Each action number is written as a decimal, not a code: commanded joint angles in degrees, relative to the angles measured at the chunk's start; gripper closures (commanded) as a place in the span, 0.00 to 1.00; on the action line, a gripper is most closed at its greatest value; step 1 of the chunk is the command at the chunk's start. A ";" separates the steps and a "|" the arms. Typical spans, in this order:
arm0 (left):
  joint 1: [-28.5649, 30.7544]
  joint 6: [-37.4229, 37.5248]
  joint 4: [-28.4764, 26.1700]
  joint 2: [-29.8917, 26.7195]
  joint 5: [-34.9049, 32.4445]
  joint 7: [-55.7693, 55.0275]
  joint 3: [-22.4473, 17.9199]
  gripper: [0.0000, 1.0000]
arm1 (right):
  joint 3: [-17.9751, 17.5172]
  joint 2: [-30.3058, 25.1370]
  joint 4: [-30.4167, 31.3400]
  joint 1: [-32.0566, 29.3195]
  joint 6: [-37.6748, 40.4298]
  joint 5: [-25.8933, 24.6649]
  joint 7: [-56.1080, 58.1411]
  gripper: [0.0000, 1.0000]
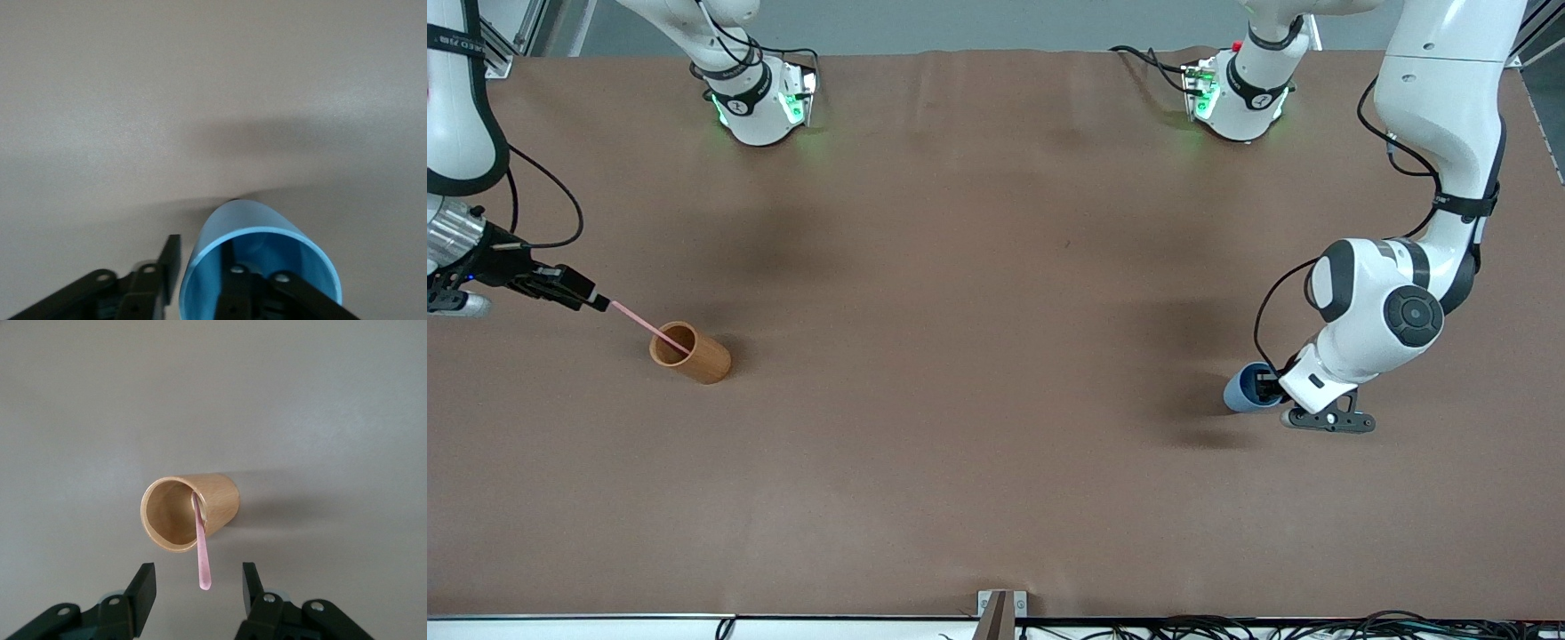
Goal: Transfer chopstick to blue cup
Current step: 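Grasp the blue cup with the left gripper while the right gripper grasps the chopstick, then slide the blue cup toward the table middle with the left gripper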
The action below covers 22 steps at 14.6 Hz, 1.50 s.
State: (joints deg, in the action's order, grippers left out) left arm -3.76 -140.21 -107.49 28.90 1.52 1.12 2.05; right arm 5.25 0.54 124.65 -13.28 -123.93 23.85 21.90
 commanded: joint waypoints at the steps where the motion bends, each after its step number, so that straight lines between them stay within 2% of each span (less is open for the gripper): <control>1: -0.63 -0.50 -0.18 -0.94 0.42 -1.82 0.15 1.00 | -0.59 0.77 1.38 -2.01 -0.87 3.74 3.75 0.49; 4: -0.98 5.53 3.76 -2.70 -0.38 -8.30 2.51 1.00 | -0.59 2.36 1.47 -2.46 -0.87 6.73 4.20 0.56; 9: -1.60 13.02 7.47 -3.23 -8.89 -35.79 15.33 1.00 | -0.59 2.71 2.79 -2.46 -1.40 8.84 4.64 0.59; 11: -2.56 13.91 9.39 -2.71 -9.08 -44.67 19.90 1.00 | -0.59 2.80 2.79 -2.37 -1.40 9.63 4.64 0.71; 13: -6.93 14.35 11.76 -1.48 -9.08 -53.20 21.59 1.00 | -0.59 2.80 2.79 -2.37 -1.31 9.72 4.64 0.79; 14: -9.57 14.35 13.00 -0.43 -9.25 -56.63 21.60 1.00 | -0.59 2.80 2.79 -2.37 -1.31 9.72 4.64 0.79; 17: -14.33 14.44 18.09 6.15 -18.18 -70.07 23.34 1.00 | -0.59 2.71 2.79 -2.37 -0.87 9.81 4.64 0.81; 19: -15.66 15.22 20.30 10.81 -24.52 -77.03 25.89 1.00 | -0.59 2.71 2.79 -2.37 -0.61 9.81 4.55 0.82; 22: -15.84 15.23 20.74 12.41 -26.83 -80.13 27.48 1.00 | -0.59 2.71 2.79 -2.28 -0.09 9.81 4.55 0.82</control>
State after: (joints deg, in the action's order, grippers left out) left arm -20.03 -126.89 -89.77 39.68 -23.38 -77.61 28.61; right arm 5.20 4.19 125.98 -14.86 -124.12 31.83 25.01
